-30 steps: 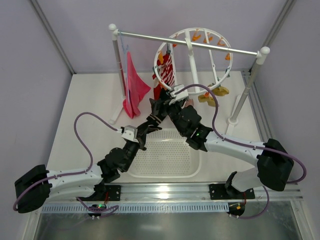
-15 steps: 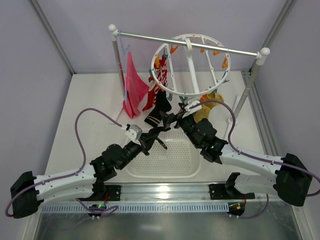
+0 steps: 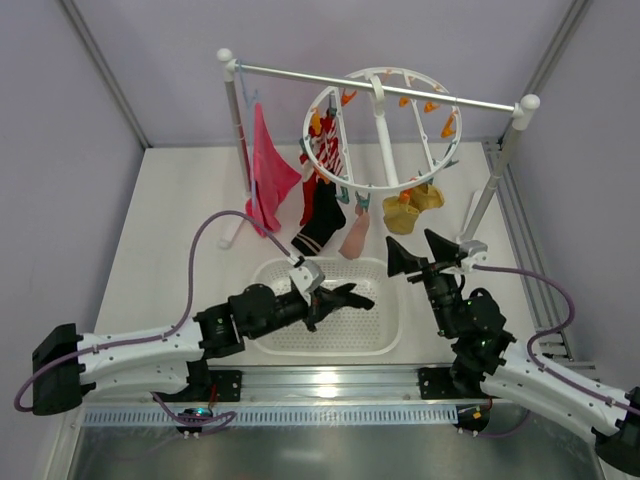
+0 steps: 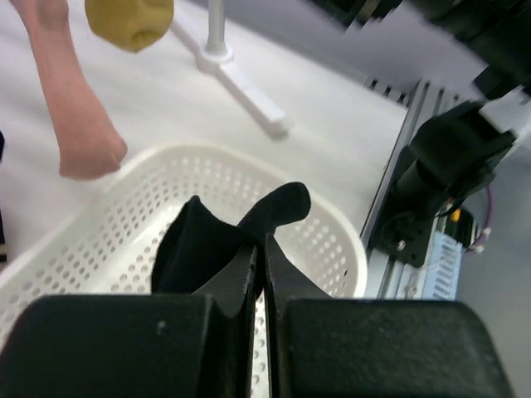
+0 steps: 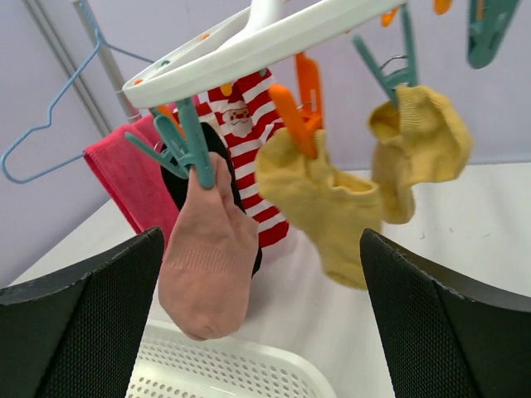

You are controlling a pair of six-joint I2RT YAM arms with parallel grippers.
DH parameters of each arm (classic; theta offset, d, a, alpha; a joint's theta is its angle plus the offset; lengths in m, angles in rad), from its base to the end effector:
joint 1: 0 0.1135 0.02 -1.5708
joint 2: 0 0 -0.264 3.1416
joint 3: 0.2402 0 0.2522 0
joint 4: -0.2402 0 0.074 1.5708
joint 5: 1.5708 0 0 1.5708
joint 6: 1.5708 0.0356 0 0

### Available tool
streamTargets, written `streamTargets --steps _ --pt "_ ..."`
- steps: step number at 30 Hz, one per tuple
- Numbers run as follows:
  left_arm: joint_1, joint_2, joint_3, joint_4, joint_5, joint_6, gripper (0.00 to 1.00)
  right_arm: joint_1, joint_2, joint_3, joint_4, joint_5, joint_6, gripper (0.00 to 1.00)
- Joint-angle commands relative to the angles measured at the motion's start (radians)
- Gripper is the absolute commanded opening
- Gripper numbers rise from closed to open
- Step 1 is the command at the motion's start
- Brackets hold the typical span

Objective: Remove the socks clipped to the hanger

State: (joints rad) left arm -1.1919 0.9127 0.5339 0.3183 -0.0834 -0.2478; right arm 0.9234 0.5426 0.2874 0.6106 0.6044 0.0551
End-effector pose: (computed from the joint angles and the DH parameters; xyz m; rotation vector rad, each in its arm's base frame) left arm 0.0832 -0.2011 0.2809 0.7275 1.5746 -1.0211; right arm 0.1023 0.1018 0.2820 -0.0165 1.2948 0.4733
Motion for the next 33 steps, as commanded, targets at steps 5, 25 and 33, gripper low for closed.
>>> streamTargets --steps 5,25,33 --pt "-0.051 0.077 -0.022 -0.038 -0.154 -0.002 0.00 -0.003 -0.193 -0.074 -0.023 0.092 0.000 1.00" --pt "-0.080 0.057 -0.081 -0.019 -0.481 -0.008 1.00 -0.003 -0.150 -0.080 0.014 0.087 -0.026 1.00" --pt "-0.078 0.084 -0.138 0.289 -0.349 0.117 0.99 -0.001 -0.164 -0.117 0.080 0.106 -0.051 1.00"
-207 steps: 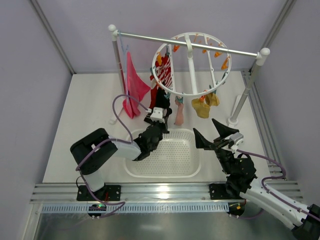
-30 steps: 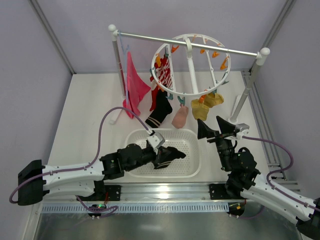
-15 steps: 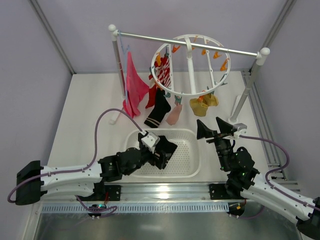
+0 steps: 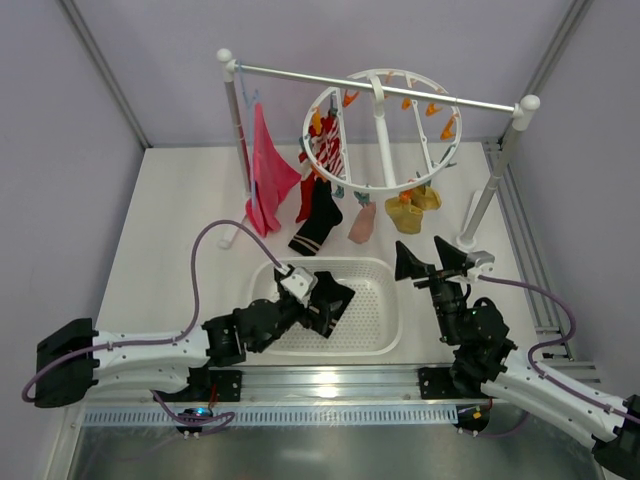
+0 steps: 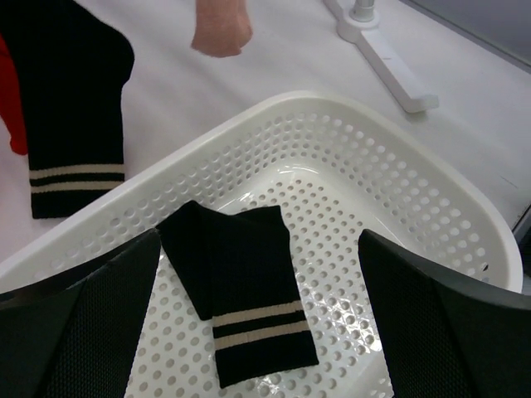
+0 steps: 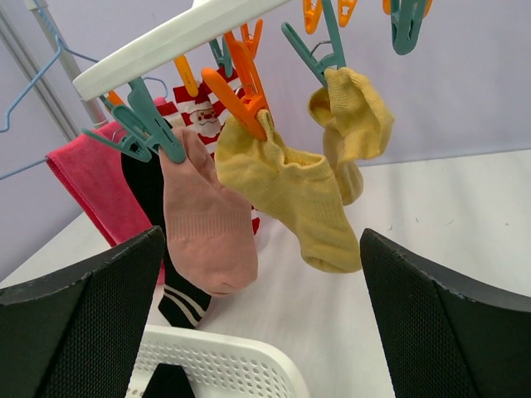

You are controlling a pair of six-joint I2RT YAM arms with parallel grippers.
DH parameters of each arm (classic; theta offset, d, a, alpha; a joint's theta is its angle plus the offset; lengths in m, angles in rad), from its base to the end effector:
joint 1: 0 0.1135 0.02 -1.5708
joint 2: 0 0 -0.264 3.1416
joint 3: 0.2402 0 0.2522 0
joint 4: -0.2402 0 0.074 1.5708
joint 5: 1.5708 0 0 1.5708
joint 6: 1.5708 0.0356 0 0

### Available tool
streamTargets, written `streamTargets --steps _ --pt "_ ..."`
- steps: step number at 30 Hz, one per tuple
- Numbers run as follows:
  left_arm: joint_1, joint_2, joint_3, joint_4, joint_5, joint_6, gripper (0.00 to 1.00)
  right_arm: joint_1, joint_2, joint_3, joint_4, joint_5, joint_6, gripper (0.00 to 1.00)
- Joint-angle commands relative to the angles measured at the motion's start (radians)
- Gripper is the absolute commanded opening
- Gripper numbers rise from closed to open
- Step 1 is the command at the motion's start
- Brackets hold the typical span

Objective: Remove the socks clipped to the hanger

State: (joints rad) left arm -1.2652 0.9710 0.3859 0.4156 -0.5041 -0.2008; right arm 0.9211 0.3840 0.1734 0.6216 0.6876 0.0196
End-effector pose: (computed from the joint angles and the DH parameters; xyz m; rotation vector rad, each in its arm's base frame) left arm 0.0802 -0.1970 0.2284 0.5516 1.6737 -0.6422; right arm 0.0908 0.0822 0.2604 0.0627 1.2662 0.4146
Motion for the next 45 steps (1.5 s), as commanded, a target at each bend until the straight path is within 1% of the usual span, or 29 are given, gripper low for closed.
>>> streamTargets --steps 1,3,5,6,7,8,10,14,18,22,28,29,30,31,33,34,36,37,38,42,44,45 --pt "-0.002 0.040 0.030 0.190 0.093 0.080 1.00 0.001 -0.007 -0.003 0.069 0.018 -0.014 1.00" --pt "0.007 0.087 0.085 0.195 0.150 0.095 1.00 -0.001 -0.007 -0.005 0.070 0.013 -0.014 1.00" --pt "0.075 0.173 0.119 0.227 0.225 0.080 1.00 0.001 -0.011 -0.006 0.070 0.015 -0.014 1.00" --pt "0.104 0.202 0.164 0.232 0.316 0.042 1.00 0.001 -0.013 -0.009 0.070 0.015 -0.014 1.00" --pt "0.134 0.262 0.185 0.235 0.343 0.029 1.00 0.001 -0.019 -0.011 0.072 0.015 -0.015 1.00" --pt "0.159 0.287 0.201 0.258 0.352 0.024 1.00 0.001 -0.022 -0.012 0.070 0.015 -0.014 1.00" --pt "0.167 0.346 0.238 0.304 0.323 0.046 0.99 0.001 -0.030 -0.018 0.073 0.012 -0.014 1.00" --pt "0.184 0.406 0.277 0.374 0.266 0.067 1.00 0.001 -0.030 -0.023 0.082 0.007 -0.037 1.00" --pt "0.259 0.460 0.289 0.463 0.266 0.034 1.00 -0.001 -0.022 -0.025 0.092 0.000 -0.040 1.00" --pt "0.265 0.520 0.309 0.514 0.257 0.049 1.00 0.001 -0.020 -0.026 0.095 -0.007 -0.040 1.00" --pt "0.267 0.583 0.334 0.548 0.236 0.072 1.00 -0.001 -0.017 -0.026 0.098 -0.010 -0.040 1.00" --pt "0.267 0.587 0.332 0.557 0.240 0.078 0.98 -0.001 -0.016 -0.028 0.099 -0.011 -0.041 1.00" --pt "0.265 0.594 0.326 0.569 0.242 0.086 0.92 -0.001 -0.014 -0.028 0.099 -0.011 -0.041 0.99" --pt "0.265 0.603 0.321 0.592 0.242 0.084 0.72 0.001 -0.010 -0.028 0.102 -0.013 -0.041 1.00" --pt "0.265 0.610 0.314 0.618 0.231 0.087 0.48 -0.001 -0.001 -0.025 0.104 -0.017 -0.043 1.00" --pt "0.265 0.615 0.309 0.633 0.227 0.090 0.32 -0.001 0.006 -0.022 0.105 -0.019 -0.047 0.99" --pt "0.265 0.618 0.311 0.635 0.228 0.093 0.21 -0.001 0.035 -0.008 0.101 -0.040 -0.052 1.00" --pt "0.265 0.620 0.308 0.641 0.231 0.097 0.08 -0.001 0.048 -0.002 0.096 -0.049 -0.053 0.99" --pt "0.265 0.623 0.304 0.649 0.231 0.098 0.00 -0.001 0.081 0.006 0.095 -0.057 -0.061 1.00" --pt "0.265 0.621 0.260 0.745 0.233 0.101 0.00 0.001 0.162 0.058 0.089 -0.080 -0.076 1.00" --pt "0.265 0.620 0.232 0.784 0.240 0.100 0.00 0.004 0.179 0.083 0.051 -0.103 -0.073 1.00" --pt "0.265 0.623 0.208 0.828 0.242 0.095 0.00 0.008 0.188 0.106 0.040 -0.127 -0.067 1.00"
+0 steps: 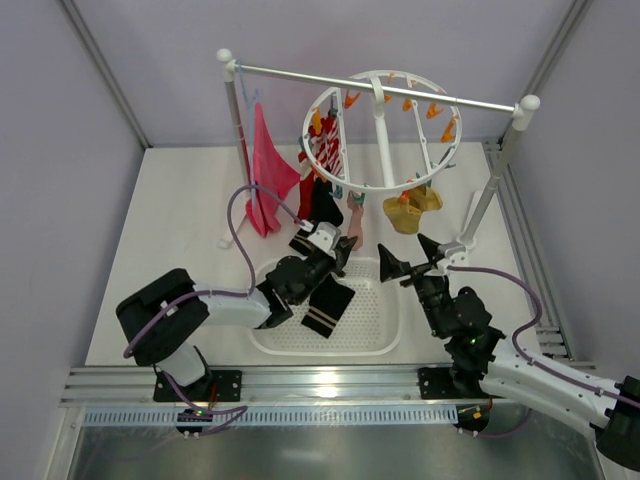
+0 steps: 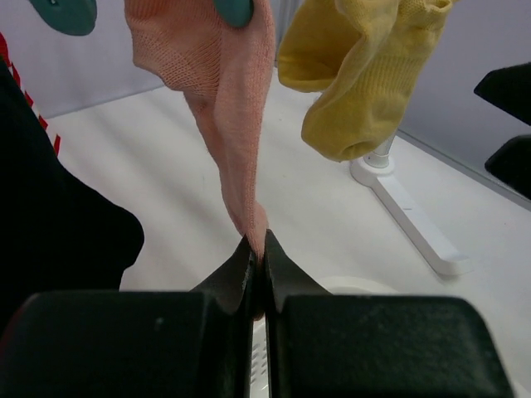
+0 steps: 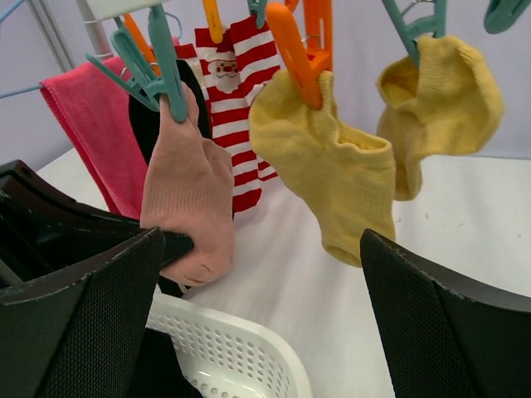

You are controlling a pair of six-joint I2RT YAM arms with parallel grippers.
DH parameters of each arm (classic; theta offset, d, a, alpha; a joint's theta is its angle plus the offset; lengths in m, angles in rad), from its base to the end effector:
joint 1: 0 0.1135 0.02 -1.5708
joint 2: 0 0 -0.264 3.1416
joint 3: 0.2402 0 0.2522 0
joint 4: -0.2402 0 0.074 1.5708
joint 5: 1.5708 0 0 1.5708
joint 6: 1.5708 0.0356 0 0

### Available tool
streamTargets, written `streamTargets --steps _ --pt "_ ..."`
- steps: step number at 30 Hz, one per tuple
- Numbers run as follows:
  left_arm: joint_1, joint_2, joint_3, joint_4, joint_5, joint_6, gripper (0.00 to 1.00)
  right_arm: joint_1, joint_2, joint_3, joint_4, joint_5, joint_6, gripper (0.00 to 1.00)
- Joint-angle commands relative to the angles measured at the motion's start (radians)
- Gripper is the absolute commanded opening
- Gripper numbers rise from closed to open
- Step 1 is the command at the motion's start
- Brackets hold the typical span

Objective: Remove the socks clipped to the hanger

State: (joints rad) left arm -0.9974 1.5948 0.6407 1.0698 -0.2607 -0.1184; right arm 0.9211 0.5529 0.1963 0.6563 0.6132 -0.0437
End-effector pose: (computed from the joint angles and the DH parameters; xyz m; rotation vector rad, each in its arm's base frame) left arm 0.1838 -0.2677 0.2248 0.4337 1.4358 -0.7171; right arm 0.1036 0.1025 0.2533 -0.1027 1.3315 0.3549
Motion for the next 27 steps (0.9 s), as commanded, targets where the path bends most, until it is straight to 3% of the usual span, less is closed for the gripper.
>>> streamTargets --steps 1,10,14,18,27 --pt "-0.003 0.001 -0.058 0.191 -0.002 0.013 0.00 0.012 0.024 0.094 -0.013 -0.064 -0.004 1.00" --pt "-0.003 0.025 -0.076 0.228 0.015 0.010 0.00 0.070 0.134 0.301 -0.156 -0.131 -0.010 0.99" --pt "-0.003 0.025 -0.076 0.226 0.014 0.014 0.00 0.090 0.301 0.445 -0.270 -0.156 -0.013 1.00" --pt "-0.003 0.019 -0.081 0.220 0.003 0.026 0.00 0.094 0.428 0.587 -0.352 -0.090 -0.012 1.00" --pt "-0.003 0.013 -0.095 0.223 -0.005 0.031 0.00 0.093 0.467 0.640 -0.357 0.011 -0.022 1.00"
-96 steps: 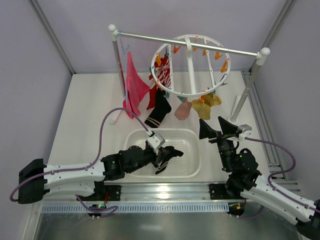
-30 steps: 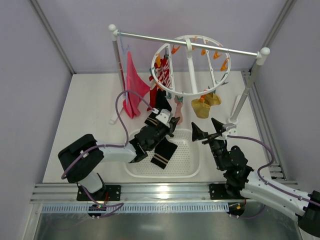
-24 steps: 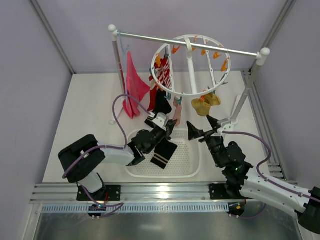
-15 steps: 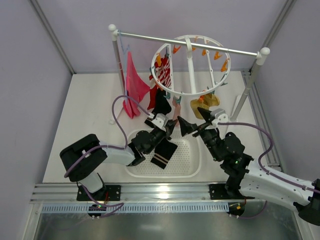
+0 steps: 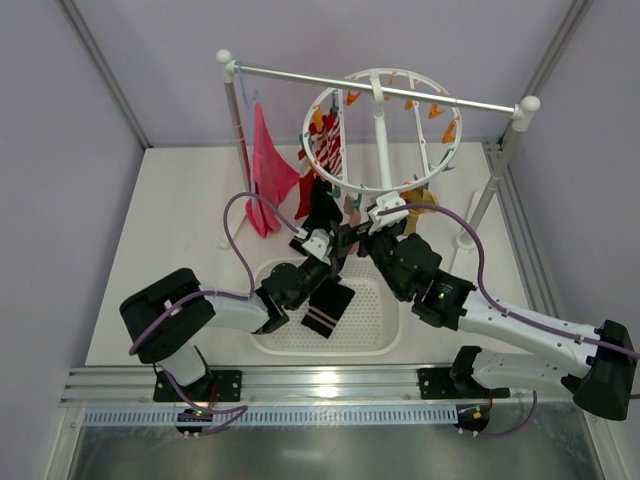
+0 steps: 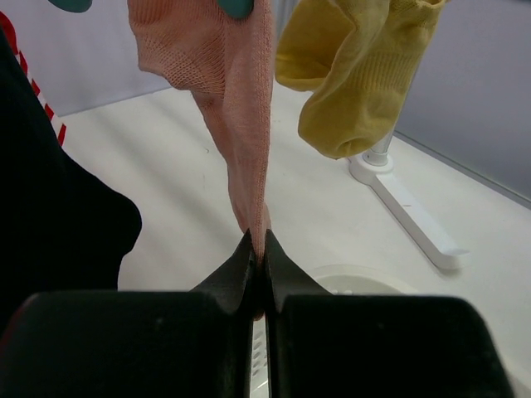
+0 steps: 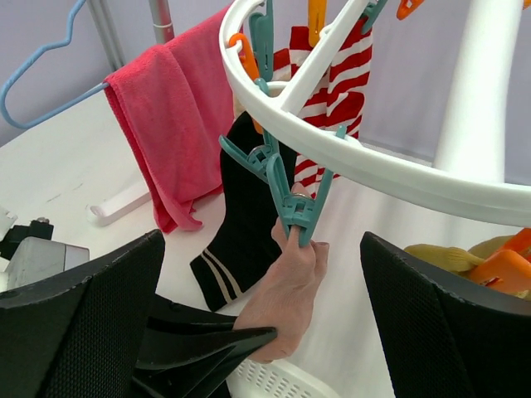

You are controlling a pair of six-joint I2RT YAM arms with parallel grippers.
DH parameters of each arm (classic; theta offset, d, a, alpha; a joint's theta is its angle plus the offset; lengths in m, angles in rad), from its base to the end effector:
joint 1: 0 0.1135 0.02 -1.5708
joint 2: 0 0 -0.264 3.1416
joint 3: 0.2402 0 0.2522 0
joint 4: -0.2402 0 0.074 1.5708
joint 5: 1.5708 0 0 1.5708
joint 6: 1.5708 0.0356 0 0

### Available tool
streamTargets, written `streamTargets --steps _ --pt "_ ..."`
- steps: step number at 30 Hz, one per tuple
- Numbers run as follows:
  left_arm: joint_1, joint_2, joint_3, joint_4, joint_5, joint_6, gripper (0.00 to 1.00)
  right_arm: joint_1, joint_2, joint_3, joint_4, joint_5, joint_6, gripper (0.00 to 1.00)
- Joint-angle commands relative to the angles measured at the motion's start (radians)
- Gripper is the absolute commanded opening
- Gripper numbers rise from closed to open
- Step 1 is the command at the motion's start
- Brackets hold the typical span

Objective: Remove the socks clipped to the hanger

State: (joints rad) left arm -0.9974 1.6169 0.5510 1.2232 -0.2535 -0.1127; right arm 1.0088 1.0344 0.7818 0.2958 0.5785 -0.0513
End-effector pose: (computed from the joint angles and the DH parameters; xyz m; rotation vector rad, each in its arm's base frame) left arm 0.1758 -0.2558 0.2088 0.4233 1.3969 -0.7346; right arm 0.1449 0.1935 0.3418 -0.3500 1.5030 0.3196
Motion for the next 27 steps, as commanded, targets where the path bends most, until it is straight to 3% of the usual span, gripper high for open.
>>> streamTargets --steps 1,18,26,27 --pt "-0.003 -0.009 -0.005 0.070 -0.012 0.027 0.00 0.007 -0.013 0.056 0.005 0.056 -0.018 1.00" --pt "-0.003 -0.005 -0.003 0.064 0.011 0.018 0.00 -0.019 0.130 0.100 0.156 0.193 -0.145 0.99" --pt "-0.003 -0.006 -0.003 0.059 0.023 0.015 0.00 -0.018 0.181 0.100 0.241 0.250 -0.211 0.84" --pt "-0.003 -0.005 -0.003 0.059 0.023 0.013 0.00 -0.019 0.187 0.102 0.247 0.259 -0.217 0.79"
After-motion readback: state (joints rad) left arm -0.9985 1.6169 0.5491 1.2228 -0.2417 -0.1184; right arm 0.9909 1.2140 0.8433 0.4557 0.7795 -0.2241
